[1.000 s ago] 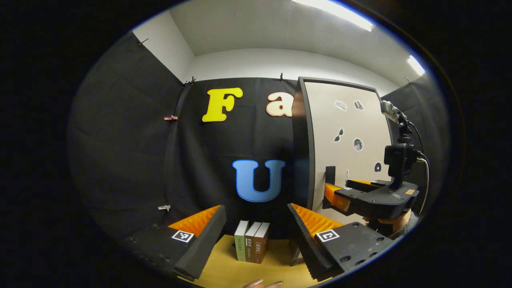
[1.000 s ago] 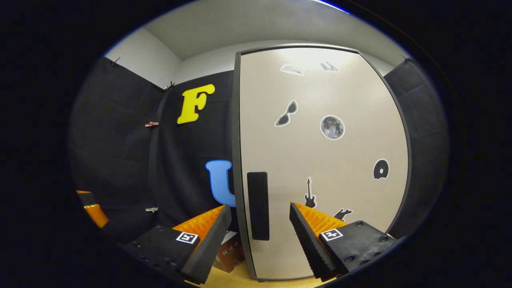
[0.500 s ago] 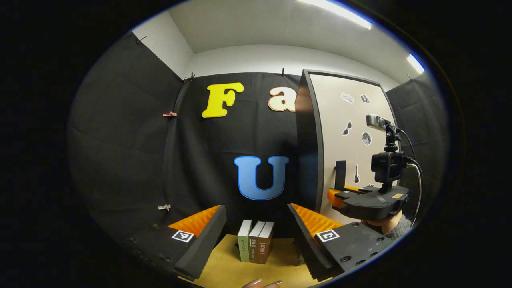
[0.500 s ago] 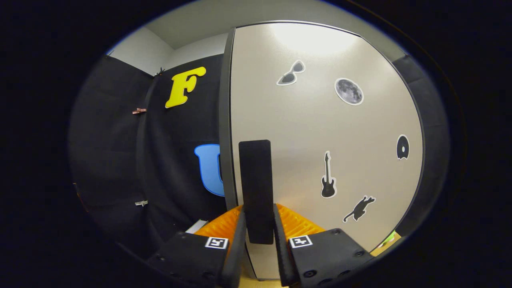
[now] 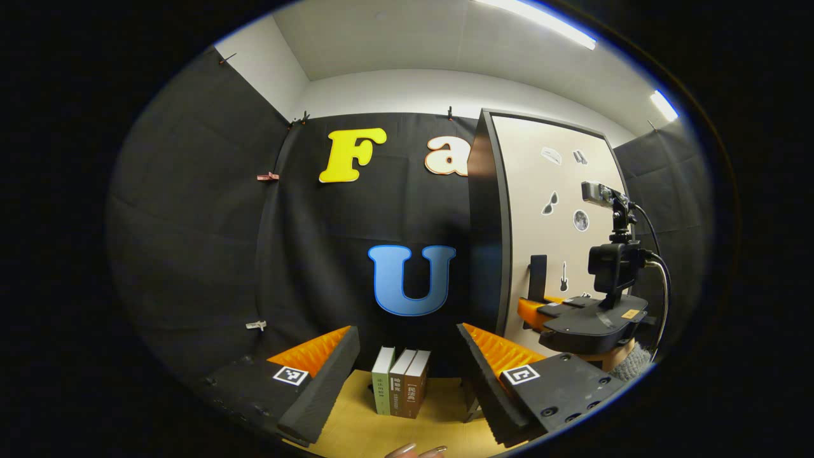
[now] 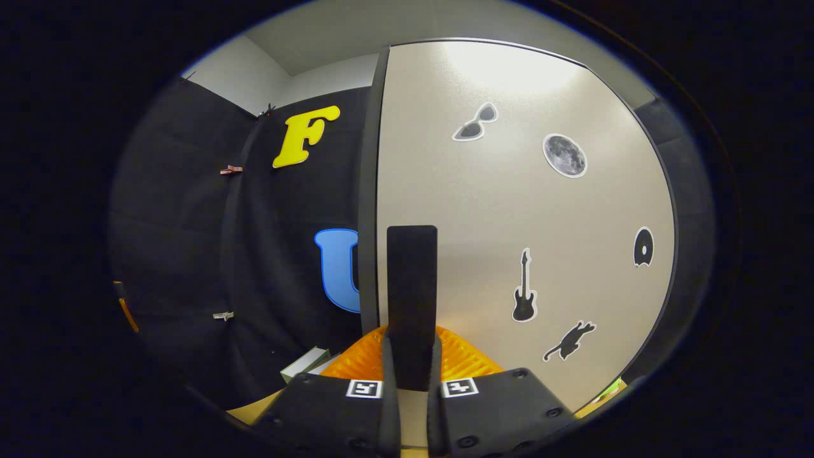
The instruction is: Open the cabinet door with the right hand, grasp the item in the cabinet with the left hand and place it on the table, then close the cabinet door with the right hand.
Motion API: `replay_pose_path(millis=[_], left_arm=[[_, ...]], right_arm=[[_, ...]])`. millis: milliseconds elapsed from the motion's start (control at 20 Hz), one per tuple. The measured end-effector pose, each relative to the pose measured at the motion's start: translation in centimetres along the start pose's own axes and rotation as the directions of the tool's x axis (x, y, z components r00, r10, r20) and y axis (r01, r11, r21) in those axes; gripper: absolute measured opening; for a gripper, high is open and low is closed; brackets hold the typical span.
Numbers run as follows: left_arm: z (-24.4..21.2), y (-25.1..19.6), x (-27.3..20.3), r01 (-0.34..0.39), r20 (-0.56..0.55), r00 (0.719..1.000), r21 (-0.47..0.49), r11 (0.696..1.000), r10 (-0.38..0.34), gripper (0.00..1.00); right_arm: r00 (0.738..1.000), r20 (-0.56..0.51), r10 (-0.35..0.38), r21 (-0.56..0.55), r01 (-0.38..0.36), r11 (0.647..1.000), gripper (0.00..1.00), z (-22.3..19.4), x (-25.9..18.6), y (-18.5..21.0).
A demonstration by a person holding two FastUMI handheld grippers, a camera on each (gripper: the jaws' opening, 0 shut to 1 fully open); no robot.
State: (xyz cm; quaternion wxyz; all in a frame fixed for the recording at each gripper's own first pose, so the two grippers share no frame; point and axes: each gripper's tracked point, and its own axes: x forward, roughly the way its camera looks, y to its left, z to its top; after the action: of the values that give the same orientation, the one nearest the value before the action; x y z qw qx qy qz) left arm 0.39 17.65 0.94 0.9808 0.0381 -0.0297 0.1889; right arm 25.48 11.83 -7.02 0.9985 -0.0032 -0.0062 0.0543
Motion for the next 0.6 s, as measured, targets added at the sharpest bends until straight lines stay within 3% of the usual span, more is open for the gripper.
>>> replay_pose_path(millis=[50, 450, 600], left_arm=[[0.2, 0.1, -0.2, -0.006, 0.003, 1.0, 0.005, 1.0, 0.006, 0.95], [1.0, -1.2, -5.6, 0.01, 0.017, 1.0, -0.041, 0.999, -0.009, 0.95], [0.7, -2.0, -7.8, 0.039, -0.012, 0.999, -0.046, 0.998, -0.04, 0.95]], right_arm=[[1.0, -0.011, -0.001, -0.002, 0.001, 1.0, 0.05, -0.2, -0.1, 0.0], [0.994, -0.048, 0.098, 0.012, -0.098, 0.995, 0.05, 0.4, -4.2, 0.6], [0.994, -0.052, 0.097, 0.009, -0.097, 0.995, 0.05, 0.7, -5.7, 0.3]])
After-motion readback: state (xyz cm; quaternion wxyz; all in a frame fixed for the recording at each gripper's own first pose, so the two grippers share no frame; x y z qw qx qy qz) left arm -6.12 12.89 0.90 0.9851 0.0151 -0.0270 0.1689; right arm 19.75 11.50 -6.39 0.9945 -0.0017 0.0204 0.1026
